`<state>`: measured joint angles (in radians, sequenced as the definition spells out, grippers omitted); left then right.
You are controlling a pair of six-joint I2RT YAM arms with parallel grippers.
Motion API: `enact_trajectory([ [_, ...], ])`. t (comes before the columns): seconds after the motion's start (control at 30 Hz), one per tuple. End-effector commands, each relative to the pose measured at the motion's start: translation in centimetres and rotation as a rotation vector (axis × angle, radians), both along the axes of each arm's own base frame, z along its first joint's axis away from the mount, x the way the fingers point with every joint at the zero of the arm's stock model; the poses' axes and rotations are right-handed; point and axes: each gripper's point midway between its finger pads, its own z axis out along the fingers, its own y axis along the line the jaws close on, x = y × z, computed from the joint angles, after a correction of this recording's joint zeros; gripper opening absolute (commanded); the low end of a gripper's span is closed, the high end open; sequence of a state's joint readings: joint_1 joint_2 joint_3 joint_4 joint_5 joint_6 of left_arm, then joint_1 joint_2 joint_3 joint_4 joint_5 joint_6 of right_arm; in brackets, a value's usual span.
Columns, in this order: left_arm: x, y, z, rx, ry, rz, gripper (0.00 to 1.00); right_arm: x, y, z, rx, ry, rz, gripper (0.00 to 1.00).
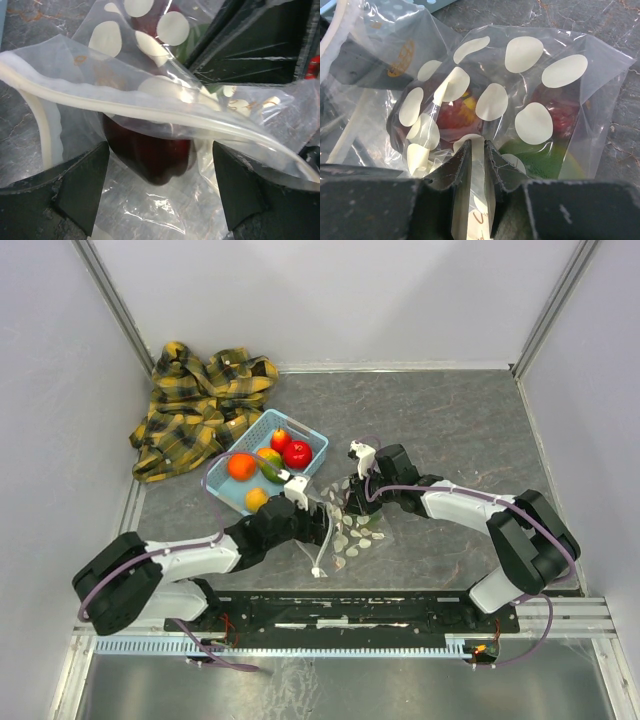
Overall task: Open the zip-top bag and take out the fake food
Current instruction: Pick up the fake fruit from the zipper food storage bag.
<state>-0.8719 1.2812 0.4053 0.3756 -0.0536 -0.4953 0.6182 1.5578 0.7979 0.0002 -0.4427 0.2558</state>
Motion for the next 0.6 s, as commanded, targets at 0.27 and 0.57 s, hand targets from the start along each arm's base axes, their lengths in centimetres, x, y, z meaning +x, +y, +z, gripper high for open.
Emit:
enact_trajectory([
  [0.27,0.74,1.0,1.66,0.034,-0.079,0.021,0.76,0.79,0.54,1.02,0.001,-0.041,0.003,0.24],
  [0.57,0.72,0.93,1.9,0.041,-0.085,0.009,0.59,0.97,0.54,1.26,-0.006,-0.049,0.011,0.24],
])
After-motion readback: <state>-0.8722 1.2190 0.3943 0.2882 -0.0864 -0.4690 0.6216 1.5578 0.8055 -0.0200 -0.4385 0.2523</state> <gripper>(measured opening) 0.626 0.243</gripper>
